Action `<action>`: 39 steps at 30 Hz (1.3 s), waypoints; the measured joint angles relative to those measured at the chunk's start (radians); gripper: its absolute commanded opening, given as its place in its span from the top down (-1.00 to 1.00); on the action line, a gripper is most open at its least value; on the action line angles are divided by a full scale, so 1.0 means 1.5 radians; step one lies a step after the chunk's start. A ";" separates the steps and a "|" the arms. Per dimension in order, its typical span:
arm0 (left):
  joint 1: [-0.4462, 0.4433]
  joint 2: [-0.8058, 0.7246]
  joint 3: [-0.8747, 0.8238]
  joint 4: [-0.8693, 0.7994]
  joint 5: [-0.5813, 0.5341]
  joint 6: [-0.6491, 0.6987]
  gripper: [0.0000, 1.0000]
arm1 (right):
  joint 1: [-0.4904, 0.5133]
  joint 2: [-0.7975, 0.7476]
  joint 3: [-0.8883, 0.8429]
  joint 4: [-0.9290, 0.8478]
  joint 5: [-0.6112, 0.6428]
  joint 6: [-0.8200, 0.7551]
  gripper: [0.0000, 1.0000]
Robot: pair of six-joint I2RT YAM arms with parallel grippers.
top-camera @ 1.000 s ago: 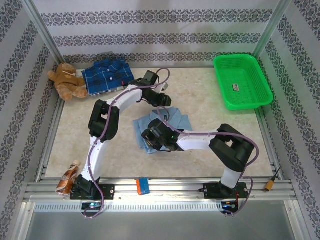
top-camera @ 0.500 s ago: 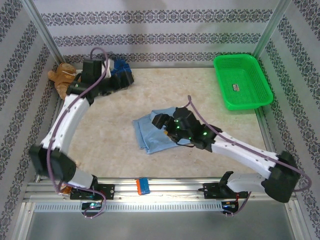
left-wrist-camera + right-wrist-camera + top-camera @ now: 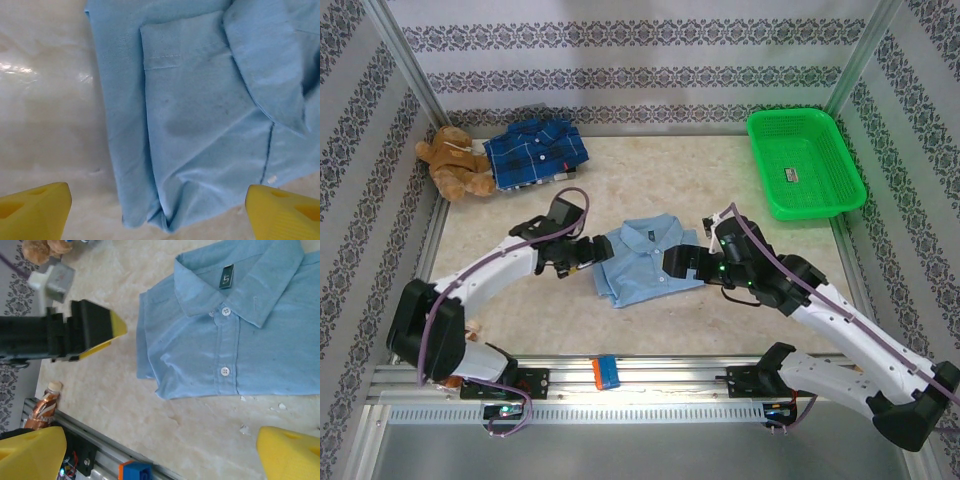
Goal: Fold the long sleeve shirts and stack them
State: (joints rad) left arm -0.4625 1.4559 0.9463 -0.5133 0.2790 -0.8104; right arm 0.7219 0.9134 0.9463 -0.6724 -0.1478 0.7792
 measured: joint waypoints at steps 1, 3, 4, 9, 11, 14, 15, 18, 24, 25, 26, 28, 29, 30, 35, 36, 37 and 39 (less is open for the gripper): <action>-0.007 0.020 0.000 0.011 -0.008 -0.009 -0.78 | 0.000 -0.011 -0.001 -0.005 -0.001 -0.002 -0.96; -0.017 0.055 0.002 0.025 -0.020 -0.022 -0.76 | 0.000 -0.032 -0.003 -0.011 -0.001 -0.004 -0.96; -0.023 0.076 0.006 0.029 -0.026 -0.028 -0.75 | 0.000 -0.041 -0.005 -0.014 -0.001 -0.006 -0.95; -0.042 0.152 0.046 0.040 -0.048 -0.050 -0.69 | 0.000 -0.069 -0.016 -0.028 -0.001 -0.006 -0.96; -0.046 0.176 0.063 0.047 -0.053 -0.058 -0.66 | 0.000 -0.071 -0.018 -0.034 -0.001 -0.007 -0.95; -0.052 0.206 0.082 0.060 -0.060 -0.068 -0.56 | 0.000 -0.072 -0.019 -0.036 -0.001 -0.009 -0.96; -0.055 0.218 0.090 0.062 -0.063 -0.072 -0.49 | 0.000 -0.073 -0.019 -0.037 -0.001 -0.010 -0.95; -0.063 0.250 0.125 0.062 -0.070 -0.077 -0.26 | 0.000 -0.076 -0.022 -0.038 -0.002 -0.013 -0.95; -0.074 0.308 0.189 0.054 -0.074 -0.072 0.26 | -0.004 -0.078 -0.025 -0.038 -0.004 -0.016 -0.96; -0.075 0.313 0.195 0.051 -0.075 -0.070 0.36 | -0.005 -0.080 -0.026 -0.038 -0.006 -0.016 -0.96; -0.075 0.317 0.199 0.049 -0.077 -0.067 0.44 | -0.007 -0.081 -0.026 -0.038 -0.007 -0.016 -0.95; -0.075 0.321 0.205 0.039 -0.082 -0.058 0.58 | -0.009 -0.084 -0.026 -0.038 -0.010 -0.016 -0.96; -0.075 0.323 0.210 0.031 -0.085 -0.053 0.67 | -0.009 -0.087 -0.026 -0.038 -0.010 -0.016 -0.95; -0.075 0.327 0.218 0.020 -0.087 -0.044 0.75 | -0.009 -0.090 -0.026 -0.038 -0.012 -0.016 -0.95; -0.075 0.357 0.305 -0.059 -0.126 0.019 1.00 | -0.013 -0.111 -0.035 -0.032 -0.015 -0.018 -0.96; -0.075 0.357 0.320 -0.073 -0.134 0.033 1.00 | -0.014 -0.113 -0.036 -0.032 -0.015 -0.019 -0.95; -0.074 0.357 0.337 -0.089 -0.143 0.048 1.00 | -0.018 -0.115 -0.037 -0.031 -0.015 -0.019 -0.96; -0.070 0.356 0.372 -0.114 -0.160 0.084 1.00 | -0.026 -0.116 -0.037 -0.025 -0.016 -0.021 -0.95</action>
State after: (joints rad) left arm -0.5674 1.9900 1.5036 -0.6842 0.0395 -0.6849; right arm 0.6823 0.7395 0.8913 -0.7105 -0.1722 0.7471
